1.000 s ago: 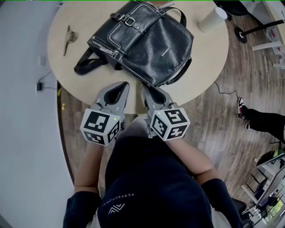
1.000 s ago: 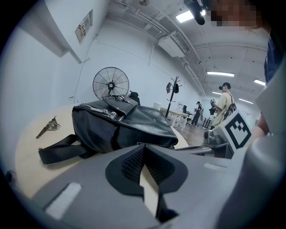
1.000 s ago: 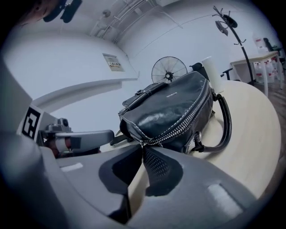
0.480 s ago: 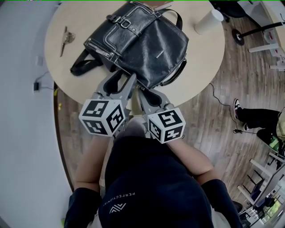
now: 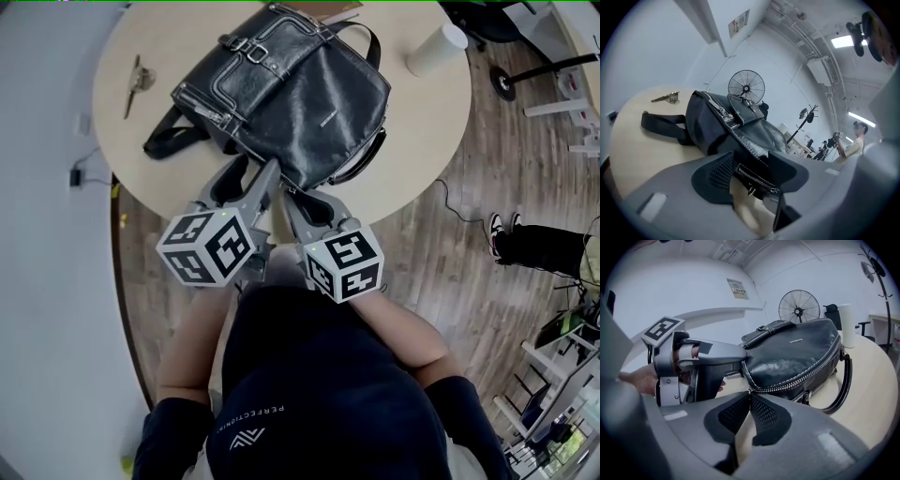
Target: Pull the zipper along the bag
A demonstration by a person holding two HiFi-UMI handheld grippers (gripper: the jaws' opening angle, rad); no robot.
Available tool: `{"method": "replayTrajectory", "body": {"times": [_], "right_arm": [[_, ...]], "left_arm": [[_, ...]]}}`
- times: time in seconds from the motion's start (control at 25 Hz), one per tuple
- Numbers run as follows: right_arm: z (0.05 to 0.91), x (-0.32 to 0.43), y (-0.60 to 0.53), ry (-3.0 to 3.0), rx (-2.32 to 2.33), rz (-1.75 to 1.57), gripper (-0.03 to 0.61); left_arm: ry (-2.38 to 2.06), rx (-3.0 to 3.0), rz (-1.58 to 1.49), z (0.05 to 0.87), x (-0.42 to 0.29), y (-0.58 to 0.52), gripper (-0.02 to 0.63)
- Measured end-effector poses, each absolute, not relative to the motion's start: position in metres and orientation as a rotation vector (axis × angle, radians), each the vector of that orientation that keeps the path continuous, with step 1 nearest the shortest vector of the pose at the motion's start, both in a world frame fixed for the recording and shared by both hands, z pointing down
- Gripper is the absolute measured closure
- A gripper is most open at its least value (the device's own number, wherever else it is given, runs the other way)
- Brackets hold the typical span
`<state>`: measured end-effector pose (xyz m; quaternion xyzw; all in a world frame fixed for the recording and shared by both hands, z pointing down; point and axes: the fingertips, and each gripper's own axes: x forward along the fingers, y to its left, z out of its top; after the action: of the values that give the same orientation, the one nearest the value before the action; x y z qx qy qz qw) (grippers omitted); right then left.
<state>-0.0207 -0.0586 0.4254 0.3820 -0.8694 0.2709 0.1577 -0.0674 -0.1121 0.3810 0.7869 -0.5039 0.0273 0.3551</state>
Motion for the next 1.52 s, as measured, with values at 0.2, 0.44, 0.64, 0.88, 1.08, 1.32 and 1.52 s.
{"method": "replayTrajectory", "body": {"times": [0.2, 0.44, 0.64, 0.88, 1.08, 1.32, 1.52], "right_arm": [[0.424, -0.021, -0.057, -2.492, 1.031, 0.757, 0.566], [0.424, -0.019, -0.055, -2.502, 0.966, 0.682, 0.566], [0.424, -0.015, -0.051, -2.502, 0.91, 0.627, 0.566], [0.42, -0.007, -0.05, -2.527, 0.856, 0.646, 0.567], [0.418, 0.004, -0.049, -2.531, 0.818, 0.633, 0.566], [0.418, 0.012, -0.05, -2.534, 0.762, 0.629, 0.567], [0.417, 0.025, -0.052, -2.53, 0.719, 0.616, 0.566]], "left_arm": [[-1.238, 1.939, -0.003, 0.385, -0.068, -0.119, 0.364], [-1.122, 1.871, -0.017, 0.387, -0.063, -0.12, 0.365], [-1.102, 1.924, 0.056, 0.389, -0.061, -0.126, 0.442], [-1.111, 1.889, -0.006, 0.387, -0.063, -0.129, 0.51], [-1.125, 1.89, 0.005, 0.39, -0.064, -0.131, 0.531], [-1.133, 1.88, -0.004, 0.39, -0.065, -0.131, 0.532], [-1.143, 1.885, 0.023, 0.391, -0.067, -0.13, 0.531]]}}
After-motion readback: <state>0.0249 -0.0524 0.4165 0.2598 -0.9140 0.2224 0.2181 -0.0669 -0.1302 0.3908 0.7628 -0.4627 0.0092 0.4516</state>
